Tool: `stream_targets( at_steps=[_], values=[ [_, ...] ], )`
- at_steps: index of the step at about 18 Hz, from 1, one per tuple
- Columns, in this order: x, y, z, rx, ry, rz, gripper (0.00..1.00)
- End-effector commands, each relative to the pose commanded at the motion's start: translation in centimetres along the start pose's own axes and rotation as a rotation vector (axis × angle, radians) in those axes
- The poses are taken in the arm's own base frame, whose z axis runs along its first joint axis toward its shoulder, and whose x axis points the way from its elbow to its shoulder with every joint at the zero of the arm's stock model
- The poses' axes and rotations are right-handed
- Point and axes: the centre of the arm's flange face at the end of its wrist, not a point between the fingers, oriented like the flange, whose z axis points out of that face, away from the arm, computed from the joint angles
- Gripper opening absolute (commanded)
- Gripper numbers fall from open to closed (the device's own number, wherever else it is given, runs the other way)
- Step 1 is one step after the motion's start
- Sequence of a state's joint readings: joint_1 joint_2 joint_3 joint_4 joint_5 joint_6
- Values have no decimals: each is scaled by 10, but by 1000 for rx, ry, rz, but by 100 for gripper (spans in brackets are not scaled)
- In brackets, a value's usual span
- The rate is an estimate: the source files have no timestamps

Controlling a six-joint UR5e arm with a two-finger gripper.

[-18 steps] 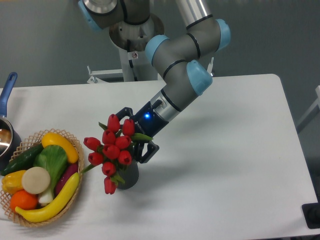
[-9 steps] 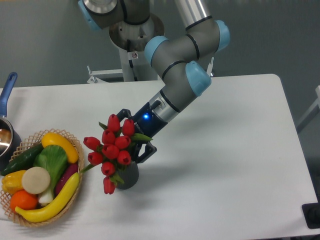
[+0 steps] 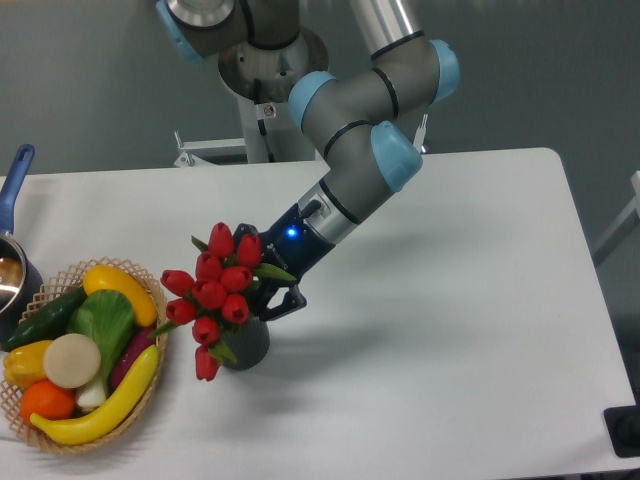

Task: Pick up the flowers from the vase
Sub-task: 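Close the gripper on the tulip stems, then lift the gripped tulips up out of the grey vase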

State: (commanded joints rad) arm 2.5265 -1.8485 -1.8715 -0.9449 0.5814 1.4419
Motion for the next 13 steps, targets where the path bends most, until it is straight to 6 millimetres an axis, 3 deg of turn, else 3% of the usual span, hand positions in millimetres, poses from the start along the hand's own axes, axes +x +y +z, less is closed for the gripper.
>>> stream_targets(
  at_steps=[7,13],
  values=[
    [0,-5,-3,31,-2,4,36],
    [-1,-12,-16,44,-24,8,36]
  ],
)
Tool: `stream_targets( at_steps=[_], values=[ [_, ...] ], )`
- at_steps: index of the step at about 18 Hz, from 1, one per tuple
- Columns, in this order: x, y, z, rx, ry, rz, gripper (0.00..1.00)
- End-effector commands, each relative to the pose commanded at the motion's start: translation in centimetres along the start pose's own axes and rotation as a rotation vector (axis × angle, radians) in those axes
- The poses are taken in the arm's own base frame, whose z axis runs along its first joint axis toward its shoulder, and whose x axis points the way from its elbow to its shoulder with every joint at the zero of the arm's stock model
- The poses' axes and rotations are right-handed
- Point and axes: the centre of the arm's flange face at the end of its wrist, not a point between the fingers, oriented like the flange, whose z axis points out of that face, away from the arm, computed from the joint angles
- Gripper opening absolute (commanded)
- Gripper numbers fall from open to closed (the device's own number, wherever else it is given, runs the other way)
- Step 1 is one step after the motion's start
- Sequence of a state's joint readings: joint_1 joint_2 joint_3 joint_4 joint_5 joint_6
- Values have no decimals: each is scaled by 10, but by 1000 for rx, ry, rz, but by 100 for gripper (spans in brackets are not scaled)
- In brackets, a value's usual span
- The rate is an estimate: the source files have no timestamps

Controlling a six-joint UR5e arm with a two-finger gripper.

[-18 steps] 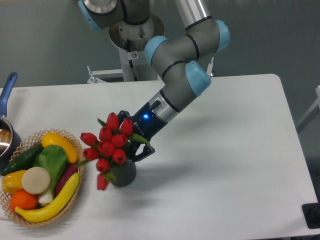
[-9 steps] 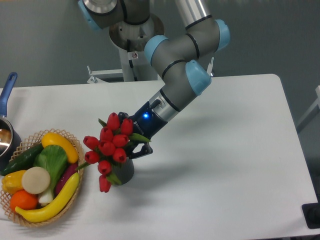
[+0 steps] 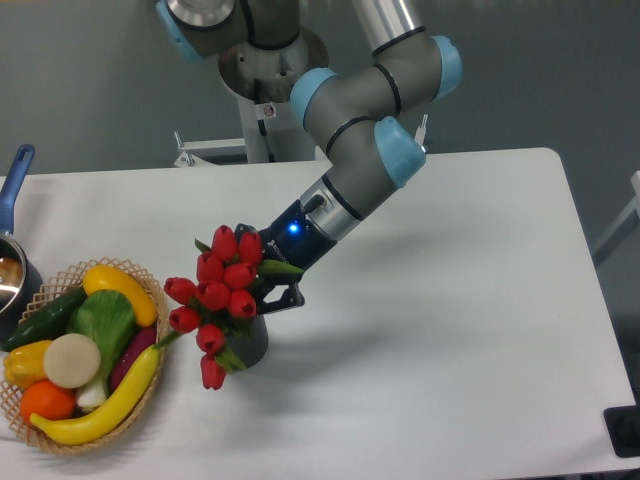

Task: Pick up the flowers from the vase
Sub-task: 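Lift the gripped tulips up out of the grey vase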

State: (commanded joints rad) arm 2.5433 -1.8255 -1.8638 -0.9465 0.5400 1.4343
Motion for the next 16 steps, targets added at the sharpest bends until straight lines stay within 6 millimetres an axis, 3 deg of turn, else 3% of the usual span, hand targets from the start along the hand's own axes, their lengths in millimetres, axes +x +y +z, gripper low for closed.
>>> stream_targets(
  at_steps=[16],
  values=[
    [-3,-58,-52,155,-56,-140,36]
  ],
)
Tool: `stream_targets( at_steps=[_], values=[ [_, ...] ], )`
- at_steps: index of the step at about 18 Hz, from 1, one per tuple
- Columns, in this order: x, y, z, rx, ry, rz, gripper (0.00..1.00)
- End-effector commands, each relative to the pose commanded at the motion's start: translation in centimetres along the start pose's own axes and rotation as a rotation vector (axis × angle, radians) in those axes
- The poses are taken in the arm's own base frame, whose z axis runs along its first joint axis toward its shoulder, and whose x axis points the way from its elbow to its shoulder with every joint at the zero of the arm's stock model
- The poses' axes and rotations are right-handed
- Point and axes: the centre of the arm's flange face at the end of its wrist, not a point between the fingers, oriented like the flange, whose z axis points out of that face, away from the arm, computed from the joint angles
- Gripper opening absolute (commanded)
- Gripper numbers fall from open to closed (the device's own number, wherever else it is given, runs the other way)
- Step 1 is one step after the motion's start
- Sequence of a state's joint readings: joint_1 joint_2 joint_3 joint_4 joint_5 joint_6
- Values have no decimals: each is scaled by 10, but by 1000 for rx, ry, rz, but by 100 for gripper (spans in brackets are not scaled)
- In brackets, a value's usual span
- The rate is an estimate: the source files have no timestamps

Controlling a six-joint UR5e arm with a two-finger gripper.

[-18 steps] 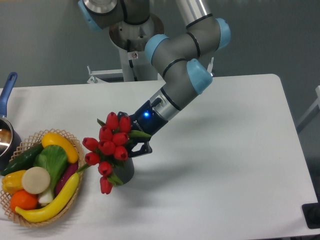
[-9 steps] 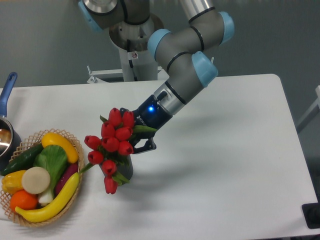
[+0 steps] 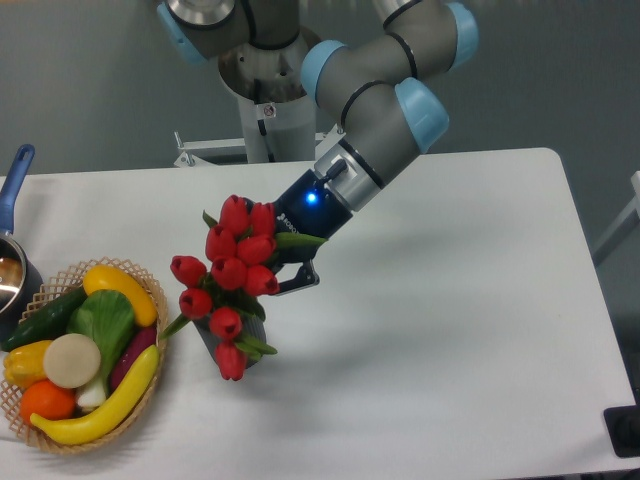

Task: Pick up the flowers from the vase
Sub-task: 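Lift the gripped tulips up out of the grey vase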

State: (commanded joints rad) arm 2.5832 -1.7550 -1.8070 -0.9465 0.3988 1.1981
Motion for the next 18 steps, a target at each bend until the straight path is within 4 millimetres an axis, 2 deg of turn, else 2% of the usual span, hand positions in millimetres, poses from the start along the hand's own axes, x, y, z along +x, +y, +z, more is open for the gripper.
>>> stream_targets(
  at_steps=[2,6,9,18],
  values=[
    [2,-11,-7,14,-8,-16,36],
    [-5,-34,-27,72,-24,-61,36],
    [-9,-40,-39,118,-22,-92,36],
    [-28,-62,-93,229,-59,-152,37]
  ],
)
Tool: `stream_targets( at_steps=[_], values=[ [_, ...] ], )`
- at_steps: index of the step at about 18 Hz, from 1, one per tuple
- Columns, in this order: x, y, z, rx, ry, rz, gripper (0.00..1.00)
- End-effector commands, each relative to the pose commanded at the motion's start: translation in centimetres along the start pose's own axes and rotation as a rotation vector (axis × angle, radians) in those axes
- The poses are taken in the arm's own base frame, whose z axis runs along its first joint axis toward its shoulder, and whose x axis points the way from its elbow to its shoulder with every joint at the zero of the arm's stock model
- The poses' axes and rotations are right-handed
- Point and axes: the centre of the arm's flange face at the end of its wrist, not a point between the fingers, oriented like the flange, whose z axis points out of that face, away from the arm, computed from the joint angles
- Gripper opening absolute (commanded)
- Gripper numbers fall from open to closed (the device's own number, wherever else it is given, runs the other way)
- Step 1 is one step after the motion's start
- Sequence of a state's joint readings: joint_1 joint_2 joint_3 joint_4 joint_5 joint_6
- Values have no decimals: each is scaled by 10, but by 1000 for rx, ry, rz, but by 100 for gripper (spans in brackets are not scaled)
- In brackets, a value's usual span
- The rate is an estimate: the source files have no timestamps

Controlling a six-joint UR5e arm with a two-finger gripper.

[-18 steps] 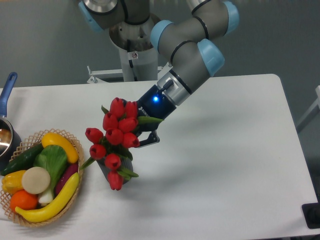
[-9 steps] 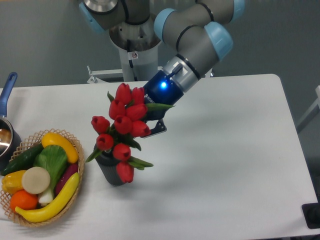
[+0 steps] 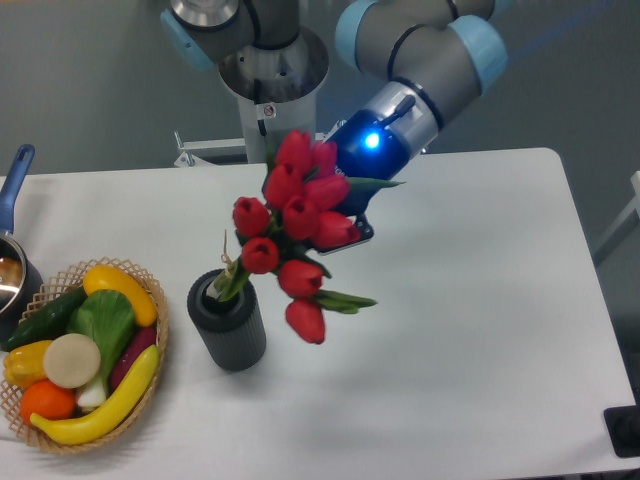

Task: Pick up the flowers from the vase
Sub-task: 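Lift the gripped tulips up out of the grey vase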

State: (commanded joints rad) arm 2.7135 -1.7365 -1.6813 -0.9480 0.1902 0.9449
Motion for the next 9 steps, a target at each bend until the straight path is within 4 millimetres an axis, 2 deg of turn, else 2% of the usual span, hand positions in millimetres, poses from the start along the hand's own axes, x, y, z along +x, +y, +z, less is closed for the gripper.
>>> stream_targets(
  at_steps=[5,9],
  values=[
    [-4,-32,-6,7,-13,57,37],
    [-13,-38,-11,10,-23,69,37]
  ],
)
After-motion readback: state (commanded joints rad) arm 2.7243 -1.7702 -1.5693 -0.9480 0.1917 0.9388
